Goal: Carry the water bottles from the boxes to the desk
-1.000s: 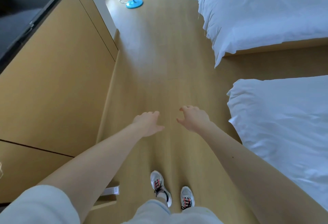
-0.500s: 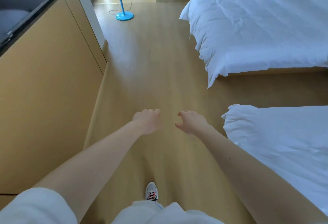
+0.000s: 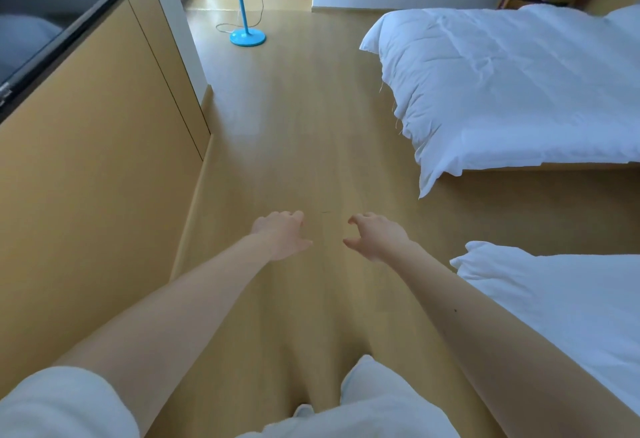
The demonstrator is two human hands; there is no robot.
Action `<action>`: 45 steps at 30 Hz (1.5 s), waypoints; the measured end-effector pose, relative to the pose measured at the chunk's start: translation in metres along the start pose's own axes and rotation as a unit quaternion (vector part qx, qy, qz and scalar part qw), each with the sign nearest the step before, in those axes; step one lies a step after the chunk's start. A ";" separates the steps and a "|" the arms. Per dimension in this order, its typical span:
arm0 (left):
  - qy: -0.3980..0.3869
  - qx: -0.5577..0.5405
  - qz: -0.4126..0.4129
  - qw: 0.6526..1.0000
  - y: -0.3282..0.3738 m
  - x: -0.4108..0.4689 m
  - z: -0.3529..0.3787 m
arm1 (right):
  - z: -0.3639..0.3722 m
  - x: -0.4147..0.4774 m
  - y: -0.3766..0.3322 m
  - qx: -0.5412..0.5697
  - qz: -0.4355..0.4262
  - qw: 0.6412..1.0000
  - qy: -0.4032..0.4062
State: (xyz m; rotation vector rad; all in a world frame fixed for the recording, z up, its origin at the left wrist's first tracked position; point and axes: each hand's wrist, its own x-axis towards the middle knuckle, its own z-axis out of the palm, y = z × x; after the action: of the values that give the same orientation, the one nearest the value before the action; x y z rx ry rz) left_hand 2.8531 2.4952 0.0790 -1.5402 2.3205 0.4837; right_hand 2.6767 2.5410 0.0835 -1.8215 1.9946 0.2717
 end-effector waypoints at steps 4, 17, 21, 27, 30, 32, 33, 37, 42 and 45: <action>-0.012 0.010 0.005 1.000 -0.002 0.041 -0.016 | -0.014 0.044 0.010 0.005 0.000 1.000 -0.008; -0.041 0.066 -0.020 0.997 0.021 0.248 -0.114 | -0.106 0.253 0.093 0.008 -0.033 0.999 -0.037; -0.033 0.080 -0.011 0.996 0.036 0.301 -0.139 | -0.133 0.300 0.113 0.024 -0.039 0.999 -0.027; -0.065 0.082 -0.014 0.994 0.040 0.356 -0.157 | -0.155 0.349 0.128 0.035 -0.044 0.998 -0.040; -0.070 0.085 -0.012 0.994 0.035 0.383 -0.167 | -0.160 0.372 0.135 0.032 -0.035 0.998 -0.048; -0.065 0.090 -0.004 0.994 0.030 0.403 -0.177 | -0.166 0.389 0.139 0.033 -0.024 0.998 -0.047; -0.060 0.092 0.001 0.994 0.027 0.413 -0.181 | -0.170 0.398 0.140 0.034 -0.019 0.998 -0.047; -0.052 0.113 0.024 0.992 0.010 0.458 -0.204 | -0.190 0.437 0.139 0.034 -0.003 0.998 -0.046; -0.042 0.122 0.047 0.991 -0.014 0.524 -0.252 | -0.230 0.496 0.133 0.035 0.021 0.999 -0.032; -0.031 0.105 0.052 0.993 -0.034 0.561 -0.281 | -0.257 0.539 0.121 0.033 0.027 0.999 -0.024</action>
State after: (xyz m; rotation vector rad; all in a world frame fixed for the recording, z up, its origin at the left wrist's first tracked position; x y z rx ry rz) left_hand 2.6556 1.8989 0.0815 -1.2949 2.3275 0.2965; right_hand 2.4859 1.9633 0.0628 -1.7078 1.9971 0.2608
